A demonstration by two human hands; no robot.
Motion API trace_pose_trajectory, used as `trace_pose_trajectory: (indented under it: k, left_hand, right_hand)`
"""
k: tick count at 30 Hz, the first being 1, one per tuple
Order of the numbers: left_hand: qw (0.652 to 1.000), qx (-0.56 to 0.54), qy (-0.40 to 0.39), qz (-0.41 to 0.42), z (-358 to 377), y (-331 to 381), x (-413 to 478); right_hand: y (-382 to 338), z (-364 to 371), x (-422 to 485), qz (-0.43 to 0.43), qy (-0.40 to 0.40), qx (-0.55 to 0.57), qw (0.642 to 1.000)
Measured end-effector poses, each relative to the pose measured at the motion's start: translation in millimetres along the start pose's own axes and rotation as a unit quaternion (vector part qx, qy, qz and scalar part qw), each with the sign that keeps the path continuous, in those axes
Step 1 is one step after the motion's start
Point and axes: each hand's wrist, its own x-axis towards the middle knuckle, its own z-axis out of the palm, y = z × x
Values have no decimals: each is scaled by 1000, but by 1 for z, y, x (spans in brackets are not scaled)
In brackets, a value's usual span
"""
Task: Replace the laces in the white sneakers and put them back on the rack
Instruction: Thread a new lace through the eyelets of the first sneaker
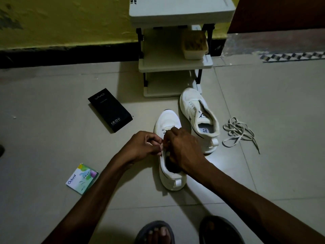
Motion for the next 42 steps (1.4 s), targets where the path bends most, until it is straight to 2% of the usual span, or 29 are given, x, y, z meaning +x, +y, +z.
trace_pose_trajectory:
  k: [3,9,12,17,21,32,42]
  left_hand:
    - [1000,-9,-5,-3,1,-1,-1]
    - [999,-14,-30,-3,-4,-2,4]
    - [996,-80,-40,-27,-1,0,4]
    - [994,-101,-42,-27,-1,-4,5]
    - [990,-127,-49,-19,3,-11,6]
    - [980,-189,-37,-47,6,-18,10]
    - [947,-314,-4,-67,23,-25,7]
  right_hand:
    - [-2,6,-2,14,10,-7,1000]
    - [-2,7,-1,-17,21,-6,1000]
    - [2,7,2,-19,-10,-6,1000]
    - [5,-4,11,-71,-62,-22,995]
    - [3,-2,11,-72,-70,-57,993]
    - [3,9,6,-55,-19,-56,997]
    - [9,5,5,-61,41,-94,993]
